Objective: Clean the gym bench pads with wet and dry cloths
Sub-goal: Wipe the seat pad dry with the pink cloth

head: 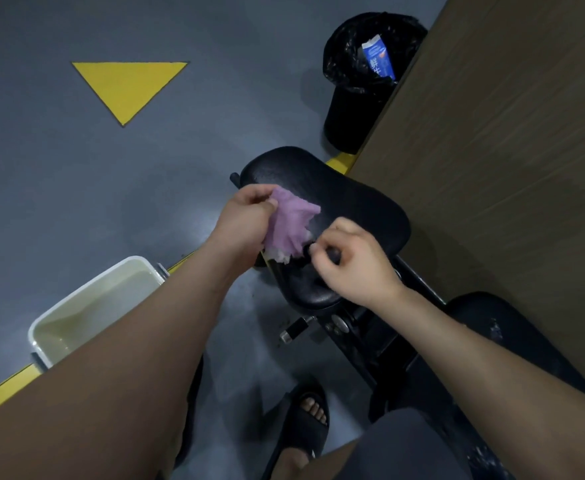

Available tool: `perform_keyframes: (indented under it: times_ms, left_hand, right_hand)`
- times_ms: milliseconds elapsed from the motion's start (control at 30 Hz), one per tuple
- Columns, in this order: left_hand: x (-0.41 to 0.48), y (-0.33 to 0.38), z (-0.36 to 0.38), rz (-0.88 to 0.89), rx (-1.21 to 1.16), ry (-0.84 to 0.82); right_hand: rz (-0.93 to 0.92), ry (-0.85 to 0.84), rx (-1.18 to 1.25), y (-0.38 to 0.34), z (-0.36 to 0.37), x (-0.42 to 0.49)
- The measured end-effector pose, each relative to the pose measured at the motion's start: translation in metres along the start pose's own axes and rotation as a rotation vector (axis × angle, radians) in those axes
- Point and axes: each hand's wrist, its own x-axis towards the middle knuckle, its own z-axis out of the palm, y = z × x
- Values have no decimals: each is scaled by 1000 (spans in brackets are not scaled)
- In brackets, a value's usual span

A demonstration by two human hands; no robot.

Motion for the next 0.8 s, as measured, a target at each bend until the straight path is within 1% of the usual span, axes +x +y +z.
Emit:
perform_keyframes:
  times_ms: [67,133,167,267,333,367,467,567,633,700,767,800]
  left_hand:
    - [9,-4,1,12,14,33]
    - [16,-10,2,58,121,59]
    - [19,-14,4,119,245,61]
    - [20,-23,6,325,736,77]
    - [22,-32,6,381,940,68]
    - [22,-37,5,397,985,35]
    - [24,-57,-1,472,933,-29]
    - [24,-71,-5,598,972,36]
    - [19,-78,-1,645,968,62]
    - [12,-83,9,593,921,35]
    - [5,-87,19,446,895,-39]
    - [4,-86,22,400,888,-74]
  right_hand:
    - [120,63,-31,10,-3,2]
    - [199,76,-94,21,-3,5]
    - [223,69,-129,26,-2,7]
    - [284,26,-239,37,5,15]
    - [312,32,-305,40,13,21]
    - [321,43,-329,41,17,24]
    - [340,52,-358,43,31,31]
    - [343,76,-399,47,43,32]
    - [365,62,-418,49,47,32]
    - [392,54,-429,52,47,34]
    - [396,55,-436,54,47,34]
    - [396,55,-438,54,47,34]
